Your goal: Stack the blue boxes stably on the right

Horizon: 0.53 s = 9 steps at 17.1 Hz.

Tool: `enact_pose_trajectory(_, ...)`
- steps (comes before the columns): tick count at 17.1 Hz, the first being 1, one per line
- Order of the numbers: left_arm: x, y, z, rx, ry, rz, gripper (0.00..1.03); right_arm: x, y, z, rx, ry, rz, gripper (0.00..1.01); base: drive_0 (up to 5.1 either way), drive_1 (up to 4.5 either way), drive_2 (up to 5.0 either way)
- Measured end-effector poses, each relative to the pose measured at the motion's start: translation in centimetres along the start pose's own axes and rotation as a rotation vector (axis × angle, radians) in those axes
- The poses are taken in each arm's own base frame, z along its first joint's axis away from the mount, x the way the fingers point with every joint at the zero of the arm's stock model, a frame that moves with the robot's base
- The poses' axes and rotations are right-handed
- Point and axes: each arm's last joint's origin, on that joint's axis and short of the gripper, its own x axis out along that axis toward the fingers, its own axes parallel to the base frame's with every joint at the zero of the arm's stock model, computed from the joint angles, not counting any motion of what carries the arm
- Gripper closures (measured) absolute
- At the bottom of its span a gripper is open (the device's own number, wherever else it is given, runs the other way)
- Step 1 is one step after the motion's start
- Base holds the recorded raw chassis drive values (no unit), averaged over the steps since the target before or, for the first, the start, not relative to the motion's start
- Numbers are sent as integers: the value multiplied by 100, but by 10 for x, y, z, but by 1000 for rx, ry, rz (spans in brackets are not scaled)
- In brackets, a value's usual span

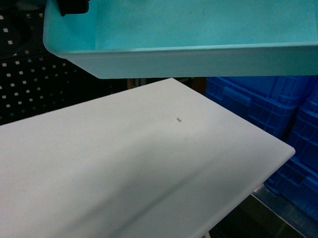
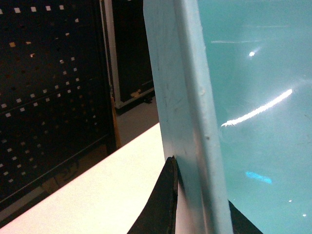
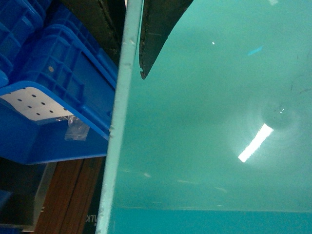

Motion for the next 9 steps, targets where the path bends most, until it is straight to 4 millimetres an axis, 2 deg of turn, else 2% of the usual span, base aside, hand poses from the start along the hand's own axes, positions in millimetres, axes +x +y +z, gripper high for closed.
enact_pose_trajectory(9,0,0,0,3,0,0,97,0,0,0,0,0,0,94,-153,-153,-153)
